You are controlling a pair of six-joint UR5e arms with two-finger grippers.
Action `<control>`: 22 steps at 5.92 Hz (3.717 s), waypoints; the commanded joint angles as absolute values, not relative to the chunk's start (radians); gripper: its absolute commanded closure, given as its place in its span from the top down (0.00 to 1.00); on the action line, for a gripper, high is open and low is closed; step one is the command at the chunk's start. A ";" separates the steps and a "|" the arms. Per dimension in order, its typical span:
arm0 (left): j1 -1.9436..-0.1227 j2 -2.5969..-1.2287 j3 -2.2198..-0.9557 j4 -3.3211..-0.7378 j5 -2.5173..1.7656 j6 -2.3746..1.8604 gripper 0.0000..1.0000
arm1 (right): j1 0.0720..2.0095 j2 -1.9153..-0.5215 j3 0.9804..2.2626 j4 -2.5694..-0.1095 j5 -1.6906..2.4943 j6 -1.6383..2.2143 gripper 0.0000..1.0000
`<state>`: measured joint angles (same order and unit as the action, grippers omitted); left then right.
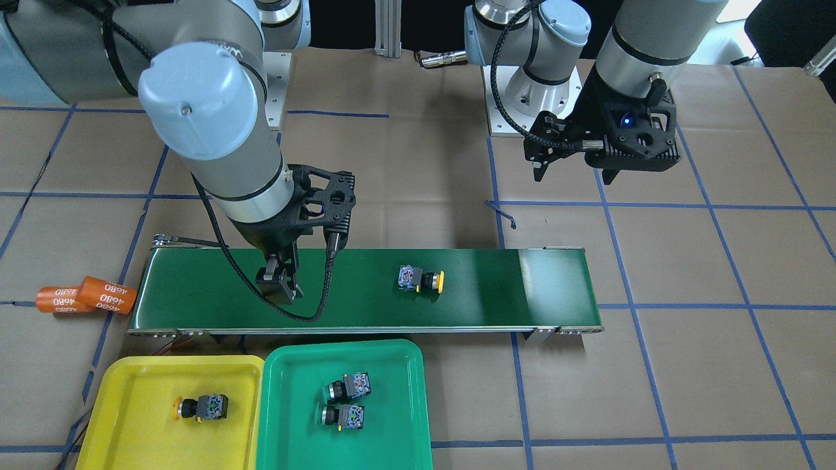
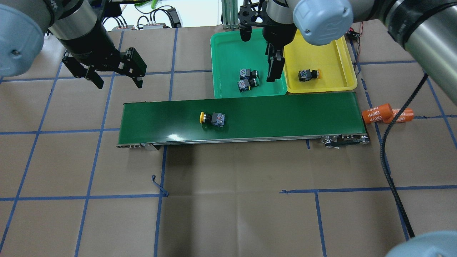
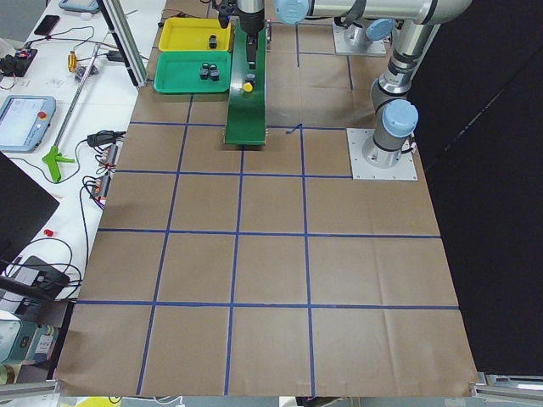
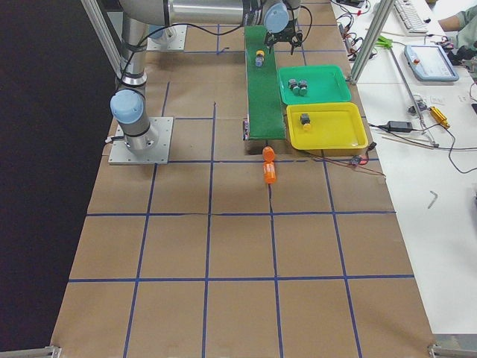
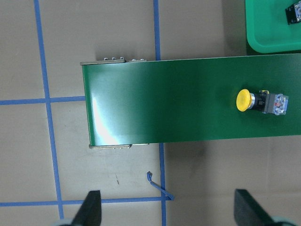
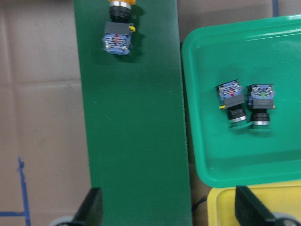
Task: Sort buttons by color to trays
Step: 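Grasp the yellow-cap button on the belt with the right gripper, then lower the yellow-cap button into the yellow tray and open right gripper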
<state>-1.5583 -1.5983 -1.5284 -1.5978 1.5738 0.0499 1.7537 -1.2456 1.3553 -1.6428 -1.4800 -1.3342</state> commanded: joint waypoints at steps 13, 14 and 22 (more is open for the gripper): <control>-1.543 -1.608 -1.522 -1.589 1.549 0.052 0.99 | 1.717 -1.256 1.871 -2.260 -1.571 -1.348 0.09; -1.543 -1.606 -1.522 -1.589 1.549 0.052 0.99 | 1.668 -1.308 1.867 -2.244 -1.571 -1.421 0.09; -1.546 -1.591 -1.523 -1.589 1.551 0.052 0.99 | 1.506 -0.813 1.260 -2.227 -1.551 -1.799 0.99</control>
<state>-1.5455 -1.5918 -1.5225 -1.5895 1.5509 0.0522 1.5081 -0.8502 1.2913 -2.2240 -1.5532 -1.8012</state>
